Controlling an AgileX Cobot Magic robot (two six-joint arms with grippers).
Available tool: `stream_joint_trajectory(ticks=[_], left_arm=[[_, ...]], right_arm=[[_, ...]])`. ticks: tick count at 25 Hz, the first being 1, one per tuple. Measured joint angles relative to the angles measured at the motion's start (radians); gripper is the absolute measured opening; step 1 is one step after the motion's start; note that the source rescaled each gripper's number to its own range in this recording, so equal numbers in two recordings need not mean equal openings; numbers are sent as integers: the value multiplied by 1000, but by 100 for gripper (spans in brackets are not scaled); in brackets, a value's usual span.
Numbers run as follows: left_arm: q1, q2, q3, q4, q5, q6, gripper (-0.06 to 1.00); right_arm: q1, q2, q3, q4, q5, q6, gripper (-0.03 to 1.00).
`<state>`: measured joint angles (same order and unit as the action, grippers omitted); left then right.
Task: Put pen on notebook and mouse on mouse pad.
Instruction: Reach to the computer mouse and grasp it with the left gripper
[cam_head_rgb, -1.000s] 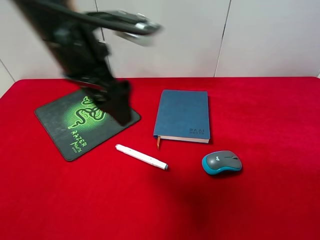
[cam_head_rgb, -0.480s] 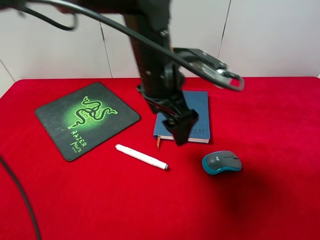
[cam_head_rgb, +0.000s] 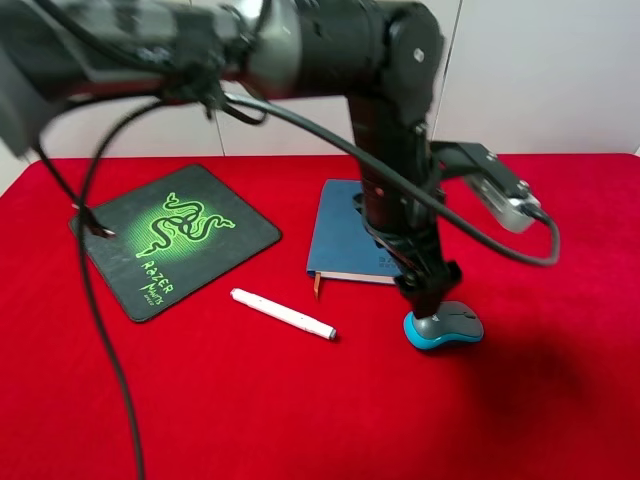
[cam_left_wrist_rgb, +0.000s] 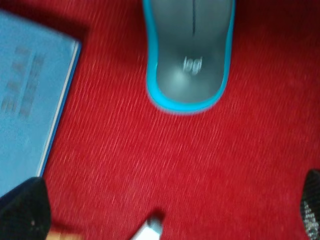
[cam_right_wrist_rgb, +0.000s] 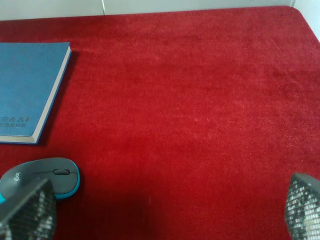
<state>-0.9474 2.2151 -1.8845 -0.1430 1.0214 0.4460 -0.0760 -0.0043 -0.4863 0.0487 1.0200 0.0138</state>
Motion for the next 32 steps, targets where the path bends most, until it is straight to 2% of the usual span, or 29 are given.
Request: stream_joint_trajectory(ticks=[8,18,32], left_arm=[[-40,94,-39,-2,-58,38,100],[-64,165,-39,-3,-203,96,100],[-64,232,-39,-47,-272,132,100]], right_arm=[[0,0,0,3,0,0,100],[0,0,0,7,0,0,100],[0,0,0,8,0,0,100]])
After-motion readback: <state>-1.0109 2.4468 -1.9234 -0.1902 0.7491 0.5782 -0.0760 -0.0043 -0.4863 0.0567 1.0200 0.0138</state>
